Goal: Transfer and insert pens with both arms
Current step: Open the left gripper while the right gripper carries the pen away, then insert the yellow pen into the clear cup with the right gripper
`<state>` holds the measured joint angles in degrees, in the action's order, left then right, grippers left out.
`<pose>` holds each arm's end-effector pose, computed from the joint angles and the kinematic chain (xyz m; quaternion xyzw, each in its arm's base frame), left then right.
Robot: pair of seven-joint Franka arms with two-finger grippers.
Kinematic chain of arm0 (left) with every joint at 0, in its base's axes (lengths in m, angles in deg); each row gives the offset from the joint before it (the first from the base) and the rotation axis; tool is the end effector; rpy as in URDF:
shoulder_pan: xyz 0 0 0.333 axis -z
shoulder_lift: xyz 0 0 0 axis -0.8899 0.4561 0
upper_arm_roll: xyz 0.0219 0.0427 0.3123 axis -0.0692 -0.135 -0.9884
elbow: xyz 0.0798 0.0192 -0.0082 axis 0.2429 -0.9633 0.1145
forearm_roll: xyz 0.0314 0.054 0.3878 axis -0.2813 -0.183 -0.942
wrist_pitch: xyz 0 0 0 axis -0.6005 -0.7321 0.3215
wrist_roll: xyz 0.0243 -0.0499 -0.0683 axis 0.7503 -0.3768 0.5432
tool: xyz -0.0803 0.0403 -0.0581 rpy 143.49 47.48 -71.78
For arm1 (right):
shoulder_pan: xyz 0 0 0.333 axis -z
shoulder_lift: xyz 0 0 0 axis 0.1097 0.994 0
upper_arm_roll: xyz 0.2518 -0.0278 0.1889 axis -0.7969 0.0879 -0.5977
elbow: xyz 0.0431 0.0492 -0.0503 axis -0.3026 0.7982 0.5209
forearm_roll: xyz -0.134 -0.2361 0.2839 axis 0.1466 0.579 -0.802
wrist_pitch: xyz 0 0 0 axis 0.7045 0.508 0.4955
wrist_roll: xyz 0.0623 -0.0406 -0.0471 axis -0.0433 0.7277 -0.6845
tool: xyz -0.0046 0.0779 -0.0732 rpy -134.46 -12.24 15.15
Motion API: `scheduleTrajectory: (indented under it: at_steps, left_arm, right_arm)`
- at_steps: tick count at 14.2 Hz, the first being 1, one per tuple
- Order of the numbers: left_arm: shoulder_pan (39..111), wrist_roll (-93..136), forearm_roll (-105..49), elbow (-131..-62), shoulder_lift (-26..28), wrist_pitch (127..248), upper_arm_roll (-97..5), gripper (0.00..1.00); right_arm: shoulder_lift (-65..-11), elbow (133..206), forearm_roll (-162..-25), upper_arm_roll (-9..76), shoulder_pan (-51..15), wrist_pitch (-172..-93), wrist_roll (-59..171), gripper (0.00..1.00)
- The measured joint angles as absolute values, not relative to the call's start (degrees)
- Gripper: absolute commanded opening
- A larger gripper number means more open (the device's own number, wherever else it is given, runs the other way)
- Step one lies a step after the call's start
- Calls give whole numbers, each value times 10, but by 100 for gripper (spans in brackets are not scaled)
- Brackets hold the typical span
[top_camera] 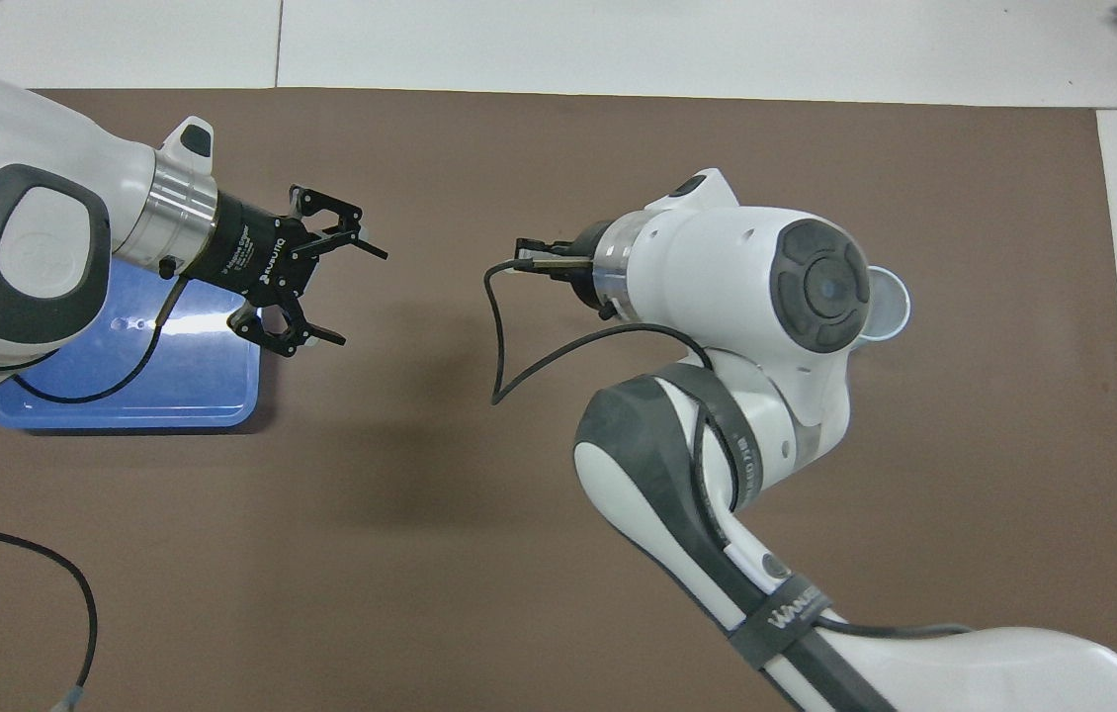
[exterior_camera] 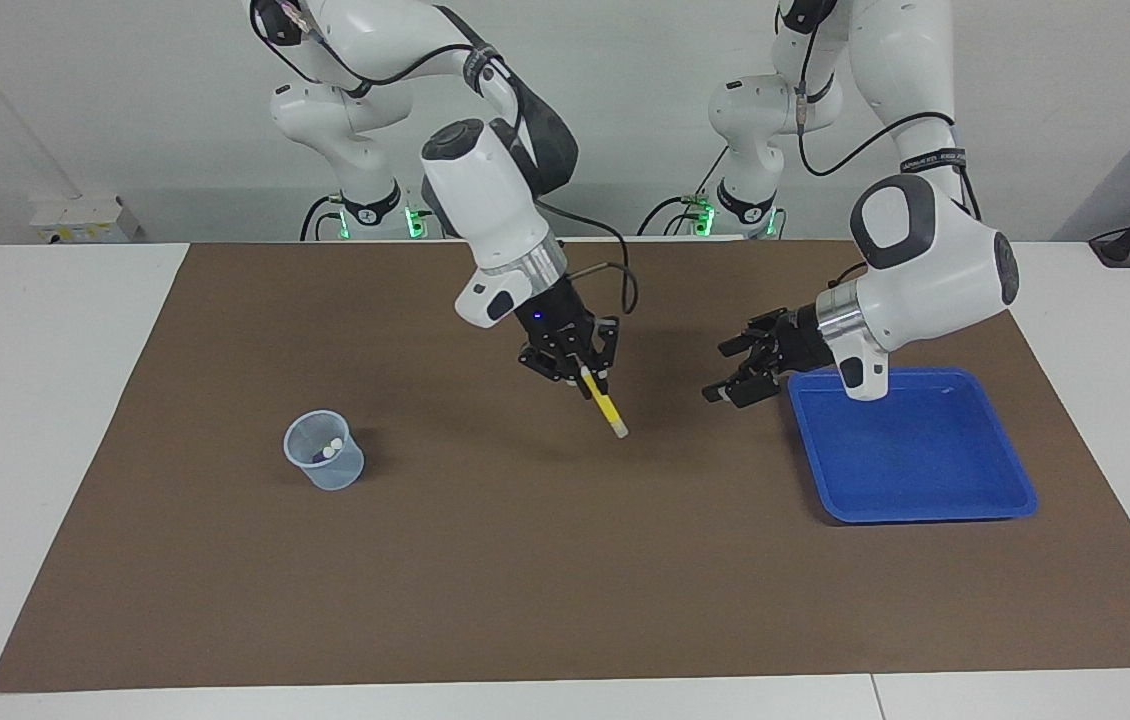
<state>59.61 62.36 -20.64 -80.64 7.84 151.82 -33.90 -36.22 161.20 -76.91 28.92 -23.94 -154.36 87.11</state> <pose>0.6160 -0.1601 0.4632 0.8460 0.4323 -0.2199 0.2217 0.6030 0.3214 0.4855 -0.9656 0.0281 -0.1487 0.2114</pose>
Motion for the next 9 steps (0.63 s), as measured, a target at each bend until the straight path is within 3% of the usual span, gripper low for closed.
scheduleTrajectory:
  at_steps: [5, 9]
  left_arm:
    - [596, 494, -376, -807, 65, 1518, -339, 100]
    - [591, 294, -413, -807, 53, 1519, -346, 100]
  right_arm:
    - [-403, 1606, -769, 291, -162, -1441, 732, 0]
    - [-428, 1606, -755, 293, -100, -1371, 639, 0]
